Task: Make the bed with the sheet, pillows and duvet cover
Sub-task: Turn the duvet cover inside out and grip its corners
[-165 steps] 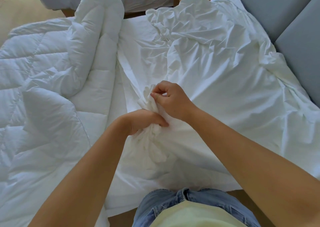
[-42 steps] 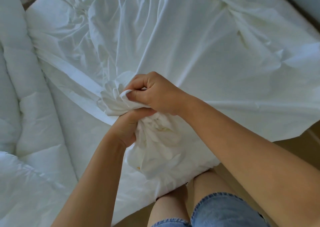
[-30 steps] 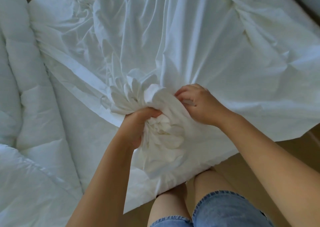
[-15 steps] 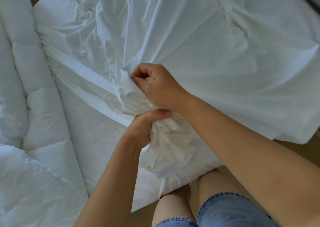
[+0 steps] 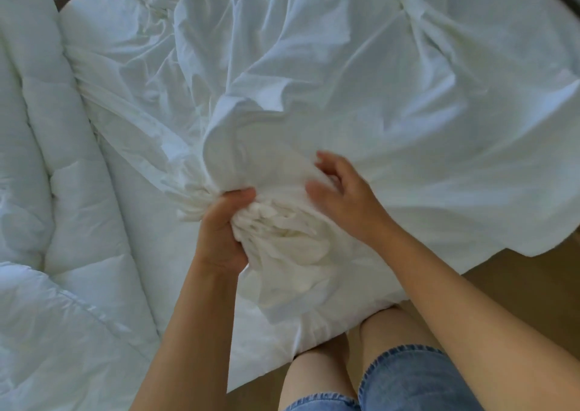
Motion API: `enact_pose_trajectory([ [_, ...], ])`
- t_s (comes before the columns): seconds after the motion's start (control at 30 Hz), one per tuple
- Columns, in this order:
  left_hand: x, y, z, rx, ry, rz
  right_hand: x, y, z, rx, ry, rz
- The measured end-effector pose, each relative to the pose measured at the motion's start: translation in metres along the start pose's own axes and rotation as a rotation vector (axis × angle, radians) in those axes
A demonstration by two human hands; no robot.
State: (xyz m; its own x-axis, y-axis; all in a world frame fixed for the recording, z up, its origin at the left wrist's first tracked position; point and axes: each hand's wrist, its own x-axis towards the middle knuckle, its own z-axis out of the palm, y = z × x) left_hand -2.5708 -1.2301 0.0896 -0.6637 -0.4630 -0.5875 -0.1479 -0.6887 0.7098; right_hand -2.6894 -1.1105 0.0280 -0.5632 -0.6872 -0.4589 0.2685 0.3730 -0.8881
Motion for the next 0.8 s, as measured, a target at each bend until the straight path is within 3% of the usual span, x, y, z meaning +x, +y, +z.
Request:
enact_pose_trajectory([
  [0.1, -0.001, 0.007, -0.006, 0.077, -0.071, -0.002, -0.022, 0.028, -0.004, -0.073, -0.126, 0.043],
  [0.27, 0.000, -0.004, -0.002, 0.209, 0.034, -0.155, -0.006, 0.010, -0.006, -0.262, 0.071, -0.191],
  [0.4, 0.003, -0.010, 0.002, 0.212, 0.086, -0.170, -0.009, -0.024, -0.004, -0.084, 0.031, -0.267],
  [0.57, 0.007, -0.019, 0.014, 0.154, -0.063, -0.156, -0.008, -0.059, 0.007, -0.014, -0.182, -0.305],
  [0.8, 0.006, -0.015, 0.008, 0.227, -0.116, -0.266, 0.010, -0.063, 0.013, -0.041, -0.178, -0.267],
])
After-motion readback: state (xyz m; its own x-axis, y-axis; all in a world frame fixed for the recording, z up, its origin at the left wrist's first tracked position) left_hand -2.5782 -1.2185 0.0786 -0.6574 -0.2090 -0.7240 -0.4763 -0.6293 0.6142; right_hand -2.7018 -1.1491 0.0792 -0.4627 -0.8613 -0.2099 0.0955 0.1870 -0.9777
